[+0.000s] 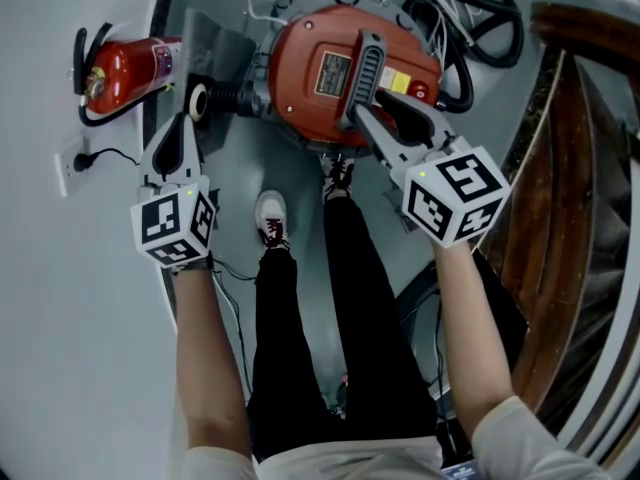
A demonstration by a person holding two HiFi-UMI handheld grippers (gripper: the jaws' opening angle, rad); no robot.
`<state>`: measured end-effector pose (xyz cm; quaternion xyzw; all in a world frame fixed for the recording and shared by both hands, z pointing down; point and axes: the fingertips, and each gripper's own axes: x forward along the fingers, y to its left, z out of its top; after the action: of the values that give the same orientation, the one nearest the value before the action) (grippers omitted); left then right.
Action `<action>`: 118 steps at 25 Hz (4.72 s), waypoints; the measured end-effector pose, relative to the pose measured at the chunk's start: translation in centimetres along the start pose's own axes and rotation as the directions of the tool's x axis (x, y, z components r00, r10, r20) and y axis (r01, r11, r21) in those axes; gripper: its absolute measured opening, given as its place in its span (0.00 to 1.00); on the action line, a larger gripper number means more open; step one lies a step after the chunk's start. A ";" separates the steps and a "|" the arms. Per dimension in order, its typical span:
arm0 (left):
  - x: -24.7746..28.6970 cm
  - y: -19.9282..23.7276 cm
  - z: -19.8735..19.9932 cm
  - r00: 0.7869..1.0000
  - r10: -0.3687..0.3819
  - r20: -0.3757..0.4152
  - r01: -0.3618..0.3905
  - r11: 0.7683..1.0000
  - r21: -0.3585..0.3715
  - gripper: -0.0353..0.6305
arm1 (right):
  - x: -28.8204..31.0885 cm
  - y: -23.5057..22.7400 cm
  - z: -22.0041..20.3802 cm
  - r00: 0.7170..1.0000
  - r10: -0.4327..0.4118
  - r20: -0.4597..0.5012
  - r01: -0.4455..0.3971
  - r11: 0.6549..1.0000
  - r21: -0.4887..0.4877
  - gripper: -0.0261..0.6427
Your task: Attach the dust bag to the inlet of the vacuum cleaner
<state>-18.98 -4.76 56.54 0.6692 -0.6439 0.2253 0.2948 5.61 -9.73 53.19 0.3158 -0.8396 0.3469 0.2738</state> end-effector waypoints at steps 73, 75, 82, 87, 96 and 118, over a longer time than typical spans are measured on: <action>1.8 -3.9 -0.5 0.927 -0.371 -0.053 0.370 0.929 -0.031 0.07 | 0.3 0.3 0.0 0.998 -0.015 0.055 0.011 0.997 0.079 0.23; 1.8 -3.9 -0.5 0.927 -0.372 -0.052 0.370 0.928 -0.032 0.08 | 0.3 0.4 0.1 0.999 -0.013 0.053 0.009 0.997 0.076 0.23; 1.8 -4.1 -0.5 0.929 -0.365 -0.057 0.365 0.931 -0.015 0.08 | 0.3 0.4 0.1 0.998 -0.008 0.057 0.004 0.997 0.073 0.23; 1.8 -4.0 -0.6 0.960 -0.278 -0.039 0.280 0.959 0.045 0.11 | 0.3 0.4 0.1 0.999 0.005 0.038 -0.007 0.999 0.054 0.23; 2.4 -3.8 -1.8 0.984 -0.167 -0.069 0.173 0.981 0.085 0.16 | 0.2 0.4 0.1 0.999 0.000 0.051 -0.002 0.998 0.058 0.23; 2.4 -3.1 -1.7 0.980 -0.183 -0.076 0.178 0.982 -0.064 0.08 | 0.3 0.4 0.1 0.998 0.006 0.062 -0.010 0.998 0.062 0.23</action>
<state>-15.58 -5.34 59.02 0.7065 -0.5741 0.2060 0.3590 5.06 -9.67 53.15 0.3314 -0.8377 0.3642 0.2362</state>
